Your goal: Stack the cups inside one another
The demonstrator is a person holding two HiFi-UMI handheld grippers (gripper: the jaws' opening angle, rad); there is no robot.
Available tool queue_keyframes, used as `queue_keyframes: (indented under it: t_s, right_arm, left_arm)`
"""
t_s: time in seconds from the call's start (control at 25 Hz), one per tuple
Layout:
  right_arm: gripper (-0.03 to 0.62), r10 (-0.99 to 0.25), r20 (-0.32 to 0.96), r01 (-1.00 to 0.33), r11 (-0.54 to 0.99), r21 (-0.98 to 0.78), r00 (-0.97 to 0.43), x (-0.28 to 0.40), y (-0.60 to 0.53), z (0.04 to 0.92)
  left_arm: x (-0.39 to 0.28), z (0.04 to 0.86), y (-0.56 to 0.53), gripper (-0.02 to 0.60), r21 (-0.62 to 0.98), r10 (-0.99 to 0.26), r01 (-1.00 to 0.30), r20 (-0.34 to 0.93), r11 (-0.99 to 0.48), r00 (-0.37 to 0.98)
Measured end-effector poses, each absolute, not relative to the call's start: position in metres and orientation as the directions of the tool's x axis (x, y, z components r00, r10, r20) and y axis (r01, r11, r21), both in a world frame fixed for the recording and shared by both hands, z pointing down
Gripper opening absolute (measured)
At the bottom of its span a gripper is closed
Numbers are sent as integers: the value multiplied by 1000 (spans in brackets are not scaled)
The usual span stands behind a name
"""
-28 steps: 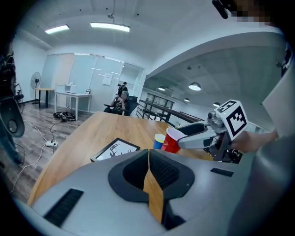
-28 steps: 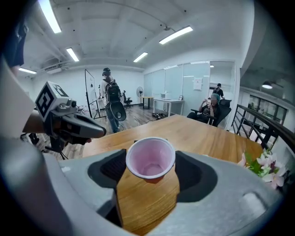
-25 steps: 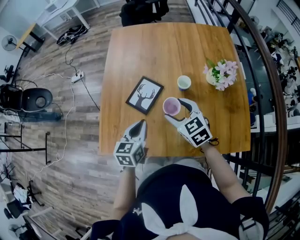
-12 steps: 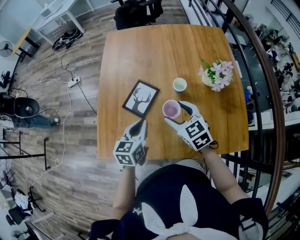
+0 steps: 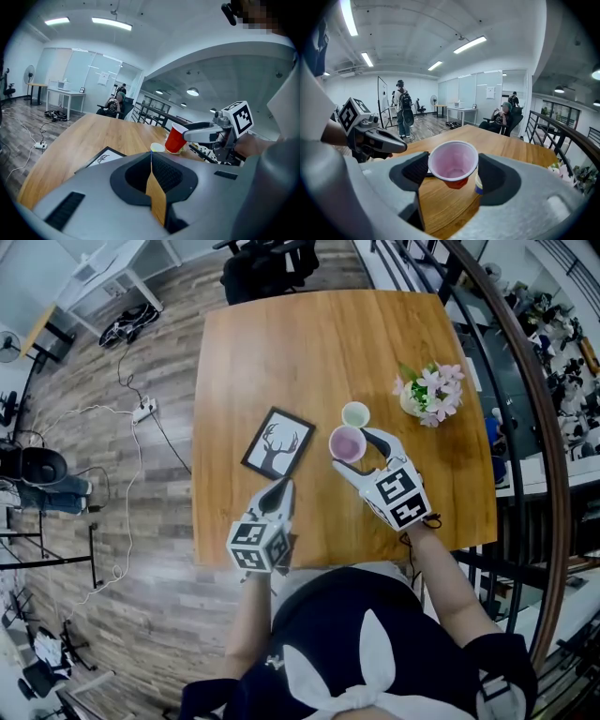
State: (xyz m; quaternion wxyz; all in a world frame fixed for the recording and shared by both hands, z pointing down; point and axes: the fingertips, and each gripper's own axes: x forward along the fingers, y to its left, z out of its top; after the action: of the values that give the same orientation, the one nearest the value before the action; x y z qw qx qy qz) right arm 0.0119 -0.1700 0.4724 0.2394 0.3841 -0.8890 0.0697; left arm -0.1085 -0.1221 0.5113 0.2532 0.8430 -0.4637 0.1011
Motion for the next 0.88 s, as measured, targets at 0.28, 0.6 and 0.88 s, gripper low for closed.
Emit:
queue_keyframes:
  t_s: [0.28, 0.6, 0.88]
  right_arm:
    - [327, -686, 469, -746, 661, 80, -557, 33, -213, 460]
    - [327, -710, 469, -778, 624, 72, -525, 53, -253, 464]
    - [327, -699, 492, -785, 618, 51, -519, 59, -271, 480]
  left_arm:
    - [-107, 512, -137, 23, 334, -718, -832, 424, -443, 552]
    - [-108, 523, -151, 23, 337, -705, -836, 451, -433, 547]
    - [-109, 530, -162, 23, 344, -697, -838, 467, -424, 544]
